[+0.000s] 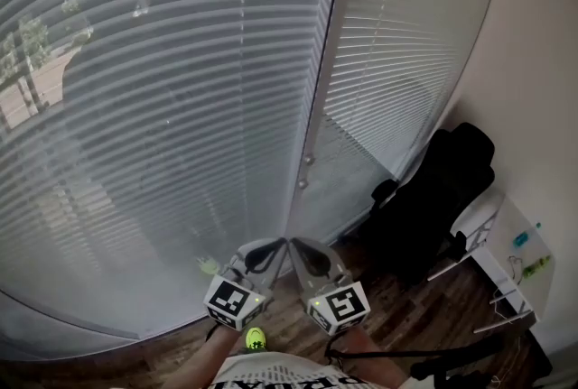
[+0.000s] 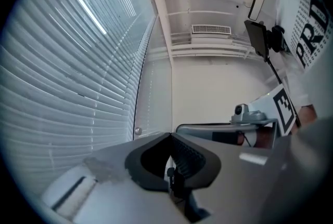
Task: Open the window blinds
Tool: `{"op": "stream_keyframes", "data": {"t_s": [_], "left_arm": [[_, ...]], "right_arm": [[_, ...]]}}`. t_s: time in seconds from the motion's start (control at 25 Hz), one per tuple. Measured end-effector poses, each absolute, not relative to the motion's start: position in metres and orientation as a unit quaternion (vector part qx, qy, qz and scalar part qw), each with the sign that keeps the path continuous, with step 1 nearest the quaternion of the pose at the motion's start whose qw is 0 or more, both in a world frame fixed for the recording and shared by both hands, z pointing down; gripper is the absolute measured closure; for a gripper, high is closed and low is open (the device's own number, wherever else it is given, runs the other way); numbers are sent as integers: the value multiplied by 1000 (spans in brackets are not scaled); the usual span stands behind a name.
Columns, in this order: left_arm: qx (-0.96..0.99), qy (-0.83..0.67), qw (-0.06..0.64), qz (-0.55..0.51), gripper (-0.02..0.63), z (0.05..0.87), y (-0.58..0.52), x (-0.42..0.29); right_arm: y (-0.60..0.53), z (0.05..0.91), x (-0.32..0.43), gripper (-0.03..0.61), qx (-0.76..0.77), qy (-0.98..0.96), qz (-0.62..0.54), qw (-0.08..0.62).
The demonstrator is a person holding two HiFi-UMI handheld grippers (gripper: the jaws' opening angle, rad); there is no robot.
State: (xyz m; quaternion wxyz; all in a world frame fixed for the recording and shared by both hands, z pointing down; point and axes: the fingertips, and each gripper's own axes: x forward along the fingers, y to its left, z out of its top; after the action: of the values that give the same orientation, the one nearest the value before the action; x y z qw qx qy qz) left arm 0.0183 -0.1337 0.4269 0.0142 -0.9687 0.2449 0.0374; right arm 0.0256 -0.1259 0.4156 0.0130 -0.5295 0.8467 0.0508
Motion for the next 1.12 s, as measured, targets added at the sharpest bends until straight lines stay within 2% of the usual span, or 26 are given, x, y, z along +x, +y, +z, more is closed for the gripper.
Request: {"op": "stream_keyframes", "data": {"t_s": [0.64, 1.12], "left_arm": [[-971, 233, -6, 42, 623, 433, -193, 15], [-961, 275, 8, 35, 622, 427, -241, 48]], "right_arm": [[-187, 422, 22, 571, -546, 835, 71, -17], [-236, 412, 53, 571, -501, 862, 81, -10]]}}
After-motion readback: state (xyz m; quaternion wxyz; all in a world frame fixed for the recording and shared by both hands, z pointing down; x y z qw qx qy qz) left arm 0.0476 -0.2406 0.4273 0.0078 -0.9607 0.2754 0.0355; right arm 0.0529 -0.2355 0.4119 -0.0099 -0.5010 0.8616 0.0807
